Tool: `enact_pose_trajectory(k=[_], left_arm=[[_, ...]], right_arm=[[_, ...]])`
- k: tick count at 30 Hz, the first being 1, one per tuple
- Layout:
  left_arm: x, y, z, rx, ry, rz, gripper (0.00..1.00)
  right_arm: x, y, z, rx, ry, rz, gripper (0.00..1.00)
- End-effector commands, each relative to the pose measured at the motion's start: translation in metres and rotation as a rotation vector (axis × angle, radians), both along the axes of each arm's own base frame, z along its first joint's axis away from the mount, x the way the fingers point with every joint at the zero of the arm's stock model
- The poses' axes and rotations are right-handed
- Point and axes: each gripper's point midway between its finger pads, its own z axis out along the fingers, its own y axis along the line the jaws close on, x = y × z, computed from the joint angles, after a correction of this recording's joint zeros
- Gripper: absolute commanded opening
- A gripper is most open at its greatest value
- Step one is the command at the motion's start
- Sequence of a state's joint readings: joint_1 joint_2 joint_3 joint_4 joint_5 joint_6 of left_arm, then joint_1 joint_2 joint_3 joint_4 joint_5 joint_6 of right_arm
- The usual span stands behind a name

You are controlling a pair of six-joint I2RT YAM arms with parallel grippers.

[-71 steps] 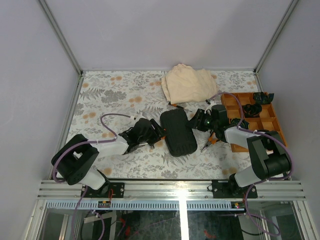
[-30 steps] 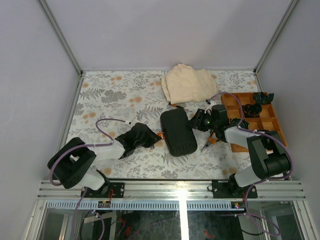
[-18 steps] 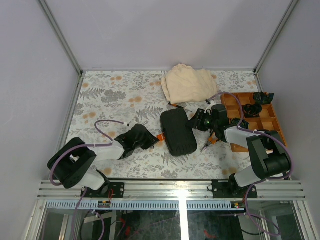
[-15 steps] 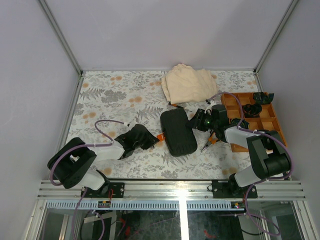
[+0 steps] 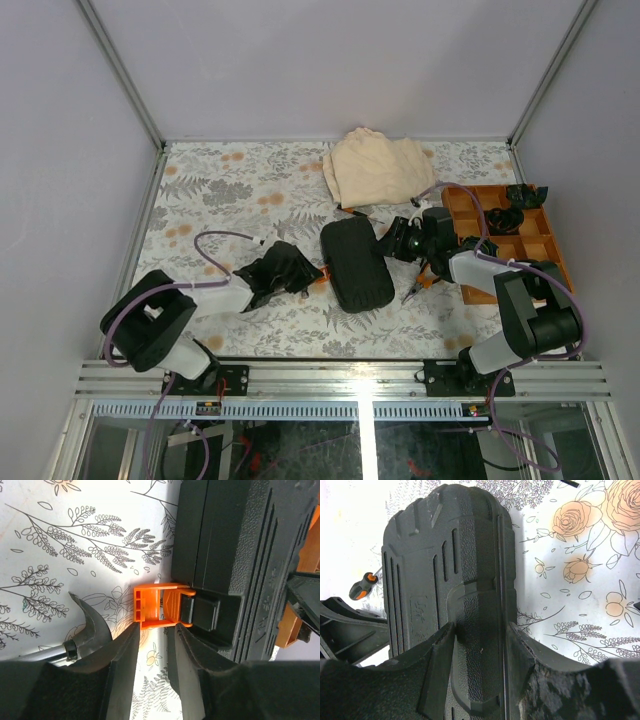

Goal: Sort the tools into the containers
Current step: Open the storage box at the center of the board.

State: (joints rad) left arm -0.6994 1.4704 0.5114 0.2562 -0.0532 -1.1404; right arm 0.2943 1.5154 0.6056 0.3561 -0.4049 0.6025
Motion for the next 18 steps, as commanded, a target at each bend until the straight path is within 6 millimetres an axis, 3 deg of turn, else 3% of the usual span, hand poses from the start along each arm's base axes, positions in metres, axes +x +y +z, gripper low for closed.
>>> enact_pose_trajectory(k=[1,11,18], left_arm=[[0.011,0.005,-0.004,0.084,0.007,0.009,0.32],[0.012,0.017,-0.015,0.199,0.051,0.027,0.28],[0.012,0.016,-0.018,0.205,0.052,0.013,0.34]], right_arm=[[-0.031,-0.03,-0.046,-0.187,0.155,-0.018,0.51],[-0.016,-0.031,-0.012,-0.213,0.067,-0.006,0.54],[0.001,-0.037,0.026,-0.288,-0.025,-0.009,0.67]])
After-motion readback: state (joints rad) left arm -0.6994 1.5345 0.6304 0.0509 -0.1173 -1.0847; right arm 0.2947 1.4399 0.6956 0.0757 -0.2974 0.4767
